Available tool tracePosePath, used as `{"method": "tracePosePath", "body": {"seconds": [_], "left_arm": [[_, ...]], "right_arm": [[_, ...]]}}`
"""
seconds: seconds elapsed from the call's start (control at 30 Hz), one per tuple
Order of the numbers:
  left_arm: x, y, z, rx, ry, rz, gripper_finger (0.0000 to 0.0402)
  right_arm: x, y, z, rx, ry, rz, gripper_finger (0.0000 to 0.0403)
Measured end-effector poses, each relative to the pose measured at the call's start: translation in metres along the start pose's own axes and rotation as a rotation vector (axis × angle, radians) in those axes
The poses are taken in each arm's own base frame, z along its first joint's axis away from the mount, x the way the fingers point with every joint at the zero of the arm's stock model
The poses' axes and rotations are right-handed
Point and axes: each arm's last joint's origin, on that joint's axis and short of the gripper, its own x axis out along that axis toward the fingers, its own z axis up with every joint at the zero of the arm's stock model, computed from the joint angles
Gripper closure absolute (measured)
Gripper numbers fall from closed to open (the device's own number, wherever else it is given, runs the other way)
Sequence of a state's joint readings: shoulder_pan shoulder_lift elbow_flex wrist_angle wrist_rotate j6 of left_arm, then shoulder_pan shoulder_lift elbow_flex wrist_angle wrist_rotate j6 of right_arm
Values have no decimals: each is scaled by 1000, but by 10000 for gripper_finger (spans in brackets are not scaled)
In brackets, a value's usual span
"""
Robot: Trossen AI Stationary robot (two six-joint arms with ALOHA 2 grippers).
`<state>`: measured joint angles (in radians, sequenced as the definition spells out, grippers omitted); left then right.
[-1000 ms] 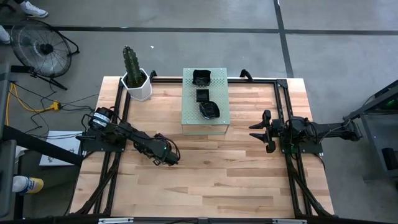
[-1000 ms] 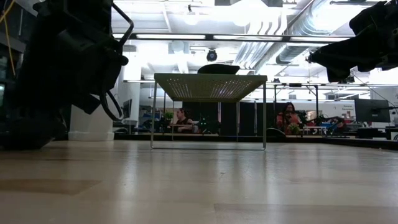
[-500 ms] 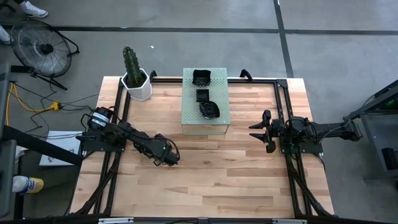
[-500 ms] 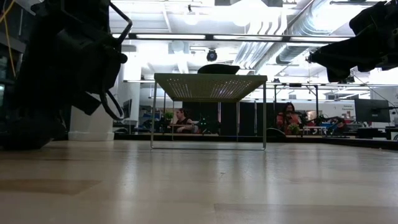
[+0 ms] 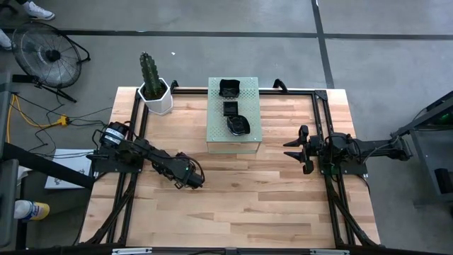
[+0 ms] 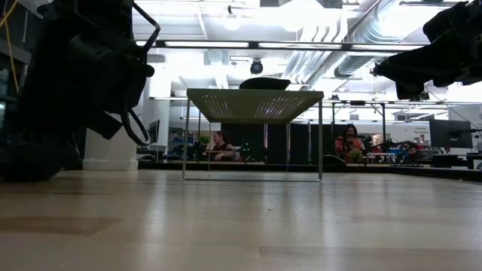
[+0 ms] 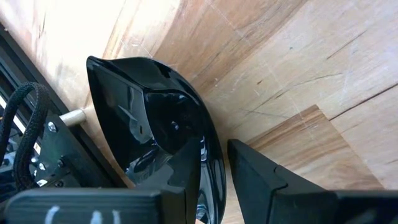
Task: Pick & Place Mini shaped plates
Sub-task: Stack the black leaf shaped plate on top of the black leaf shaped plate on the shelf
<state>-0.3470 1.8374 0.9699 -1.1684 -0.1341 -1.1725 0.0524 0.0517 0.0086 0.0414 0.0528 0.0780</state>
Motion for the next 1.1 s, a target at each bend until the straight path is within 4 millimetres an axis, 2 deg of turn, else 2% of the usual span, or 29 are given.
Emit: {"method": "tracePosePath", "body": {"seconds": [0.3,0.6,0.9,1.1], "left_arm": [[0,0,0,1,2,4,320],[2,2,-1,3,7,27,396],[1,3,-1,43,4,23,399],[-18,14,-2,70,-26,51,400]], "right_arm": [[0,0,0,0,0,0,263],[0,0,0,0,0,0,263],[0,0,0,0,0,0,263],[0,0,0,0,0,0,263]]}}
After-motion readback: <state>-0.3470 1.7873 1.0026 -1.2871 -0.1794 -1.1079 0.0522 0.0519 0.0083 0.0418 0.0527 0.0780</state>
